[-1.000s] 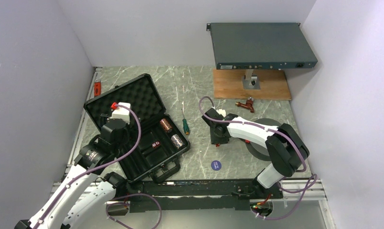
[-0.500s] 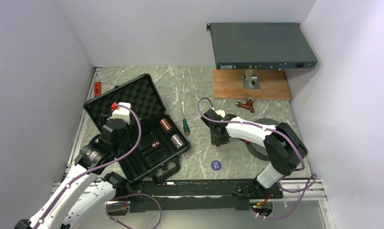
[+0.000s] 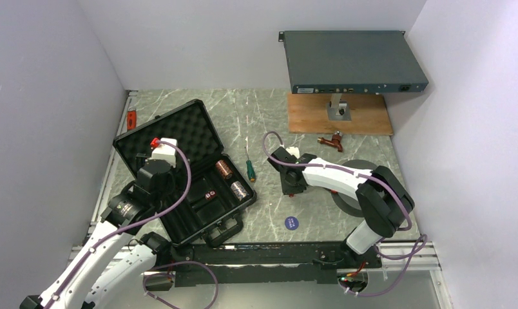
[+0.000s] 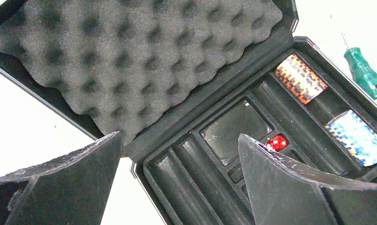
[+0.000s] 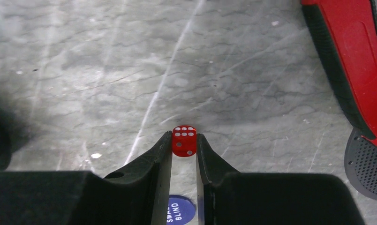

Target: Pack up texas hold em set

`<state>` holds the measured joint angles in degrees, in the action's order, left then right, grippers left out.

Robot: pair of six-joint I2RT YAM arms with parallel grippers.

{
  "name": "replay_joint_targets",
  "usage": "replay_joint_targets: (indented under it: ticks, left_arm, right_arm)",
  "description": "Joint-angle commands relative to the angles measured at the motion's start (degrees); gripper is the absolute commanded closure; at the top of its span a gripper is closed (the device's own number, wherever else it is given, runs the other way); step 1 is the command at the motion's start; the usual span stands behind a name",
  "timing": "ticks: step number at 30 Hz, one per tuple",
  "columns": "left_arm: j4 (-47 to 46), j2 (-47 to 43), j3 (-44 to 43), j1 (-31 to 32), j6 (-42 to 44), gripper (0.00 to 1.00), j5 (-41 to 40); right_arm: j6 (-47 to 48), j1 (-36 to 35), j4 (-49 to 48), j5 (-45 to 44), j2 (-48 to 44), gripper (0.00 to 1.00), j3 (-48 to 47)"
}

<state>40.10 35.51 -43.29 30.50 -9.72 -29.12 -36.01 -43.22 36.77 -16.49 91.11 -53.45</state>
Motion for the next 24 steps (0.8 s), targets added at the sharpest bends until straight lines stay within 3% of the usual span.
replay_joint_targets:
  ticks: [1, 13, 24]
  left_arm:
    - [-1.34, -0.16, -0.83, -0.18, 0.57, 0.01, 0.62]
    - [0.58, -2.42, -1.49, -0.09, -1.35, 0.01, -3.00]
    - [6.39, -6.99, -2.67, -0.09, -12.85, 0.01, -9.38]
  right_arm:
    - [2.70, -2.29, 0.27, -1.83, -1.65, 1.00, -4.20]
    - [4.78, -5.37, 4.93, -2.40, -3.07, 1.00, -13.75]
    - [5.91, -11.56, 5.28, 2.40, 3.79, 1.00, -28.84]
